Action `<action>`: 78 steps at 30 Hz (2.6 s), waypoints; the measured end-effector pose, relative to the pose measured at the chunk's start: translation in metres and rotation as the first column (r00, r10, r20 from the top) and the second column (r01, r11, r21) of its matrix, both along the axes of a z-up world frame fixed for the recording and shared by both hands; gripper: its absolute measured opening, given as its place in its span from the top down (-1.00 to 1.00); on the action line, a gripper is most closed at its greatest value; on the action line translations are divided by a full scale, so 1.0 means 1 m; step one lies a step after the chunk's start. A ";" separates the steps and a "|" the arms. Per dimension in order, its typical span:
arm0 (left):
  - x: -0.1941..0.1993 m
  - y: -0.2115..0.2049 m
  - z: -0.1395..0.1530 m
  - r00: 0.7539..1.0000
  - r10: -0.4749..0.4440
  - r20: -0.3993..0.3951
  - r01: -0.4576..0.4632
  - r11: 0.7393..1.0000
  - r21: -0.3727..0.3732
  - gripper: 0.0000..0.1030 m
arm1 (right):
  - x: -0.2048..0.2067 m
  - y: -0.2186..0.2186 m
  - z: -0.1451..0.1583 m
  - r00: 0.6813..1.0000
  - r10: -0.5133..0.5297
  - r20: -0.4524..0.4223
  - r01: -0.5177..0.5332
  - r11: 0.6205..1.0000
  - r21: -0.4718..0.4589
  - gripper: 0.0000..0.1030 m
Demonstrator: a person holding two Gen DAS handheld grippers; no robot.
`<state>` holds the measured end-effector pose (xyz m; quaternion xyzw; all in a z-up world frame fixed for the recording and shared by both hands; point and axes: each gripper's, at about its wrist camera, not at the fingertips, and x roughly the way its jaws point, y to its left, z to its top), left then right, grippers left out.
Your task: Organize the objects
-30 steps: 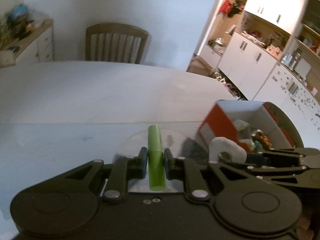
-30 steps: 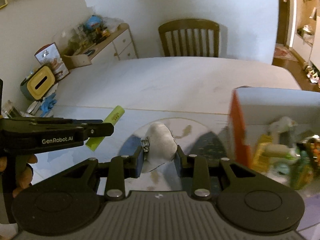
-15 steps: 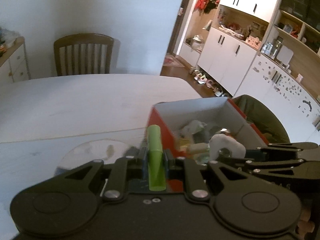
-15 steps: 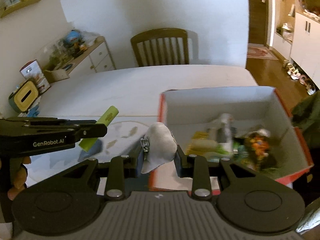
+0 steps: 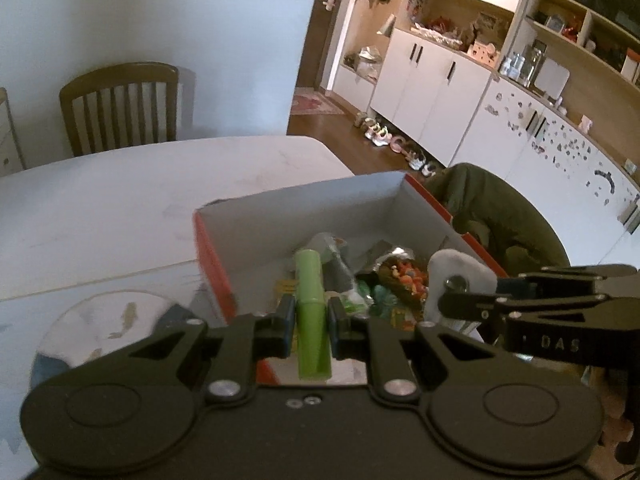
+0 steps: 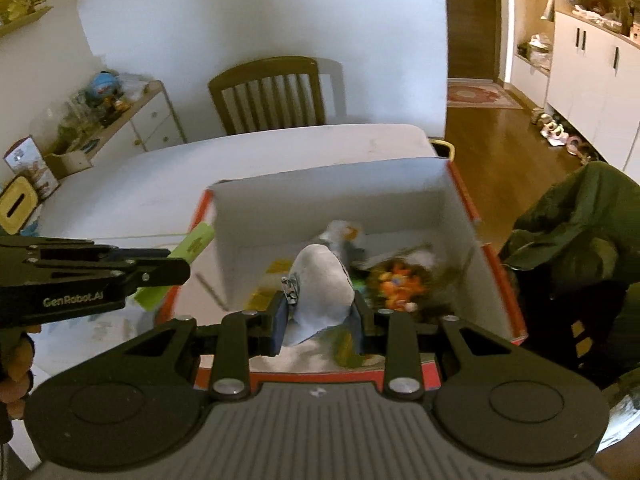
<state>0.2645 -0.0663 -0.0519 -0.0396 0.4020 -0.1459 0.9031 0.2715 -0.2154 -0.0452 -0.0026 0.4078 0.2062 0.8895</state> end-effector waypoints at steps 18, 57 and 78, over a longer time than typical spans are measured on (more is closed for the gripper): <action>0.046 -0.055 -0.040 0.995 -0.008 -0.098 0.016 0.997 0.078 0.71 | 0.061 -0.017 -0.049 0.994 0.055 -0.093 -0.060 0.997 -0.048 0.41; 0.045 -0.048 -0.045 0.992 0.053 -0.115 -0.042 0.994 0.099 -0.03 | 0.042 -0.006 -0.049 0.975 0.186 -0.124 -0.193 0.980 -0.048 -0.08; -0.010 -0.020 0.012 0.998 -0.023 0.055 0.019 0.997 0.071 -0.63 | -0.012 -0.015 0.008 0.994 0.073 0.078 -0.074 0.997 0.005 -0.41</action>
